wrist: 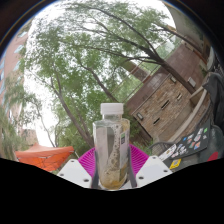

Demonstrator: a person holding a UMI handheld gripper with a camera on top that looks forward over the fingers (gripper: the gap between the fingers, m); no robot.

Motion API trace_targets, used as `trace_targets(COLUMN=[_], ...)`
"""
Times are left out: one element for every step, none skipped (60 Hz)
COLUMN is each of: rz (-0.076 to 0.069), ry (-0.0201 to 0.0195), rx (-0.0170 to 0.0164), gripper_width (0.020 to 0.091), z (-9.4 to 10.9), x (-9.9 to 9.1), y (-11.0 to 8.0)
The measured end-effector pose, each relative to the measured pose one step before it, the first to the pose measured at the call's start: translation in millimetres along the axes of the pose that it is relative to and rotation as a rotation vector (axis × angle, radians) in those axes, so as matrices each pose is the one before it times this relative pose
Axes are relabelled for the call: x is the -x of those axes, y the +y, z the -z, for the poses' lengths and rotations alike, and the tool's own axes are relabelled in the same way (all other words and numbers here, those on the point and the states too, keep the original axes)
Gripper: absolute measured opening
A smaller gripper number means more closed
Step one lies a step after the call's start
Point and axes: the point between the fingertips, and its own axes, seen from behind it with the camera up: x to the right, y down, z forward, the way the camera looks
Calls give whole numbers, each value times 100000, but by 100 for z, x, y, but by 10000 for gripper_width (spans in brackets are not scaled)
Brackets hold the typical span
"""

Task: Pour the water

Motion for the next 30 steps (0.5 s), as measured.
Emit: trace_targets(rz=[7853,7377,6252,5960,5086,4956,4298,4102,3803,3379,3347,2842,2623,2380,2198,1489,1615,1277,1133,729,1067,1003,705,470,246,170,-95,-191,-21,-106], ry=[2367,1840,2063,1867,1348,2267,2738,2504,2527,3607,2029,1950,1302,783,473,589,408,624,678,317,674,700,1270,847,592,224,127,52,259,16], rx=[-917,-708,-835,-667,-1186,-253,151,319,479,1251,625,883,1046,1349,1814,2368,2496,2713,2628,2202,1849,1618,2419,1631,1570,1520,1268,1044,1160,1132], gripper_width=[445,446,446,445,446,445,444,443,443,444,443,444,442,442,441,440,440,439,440,440,440,440,440,441,440,441,441,440,441,441], z=[210,619,161,583,994,464,425,390,346,-1464,196,-190,3,-42,-108,-375,-159,-187,-203,-575,-259,-256,-270,-268,-248,-278,-199,-181,-302,-152], x=[-1297,-522,-1452,-839,-2326,-1320,-1671,-1499,-1532,-1389,-1488,-1520,-1367,-1165,-1148,-507,-880,-838,-764,-2458,-706,-664,1749,-629,-558,-495,-472,-436,63,-437], y=[-911,-1078,-665,-902,170,-458,35,-35,164,-101,578,762,1056,1209,1384,915,1608,1659,1609,2179,1428,1333,-397,1286,1232,844,1043,923,286,804])
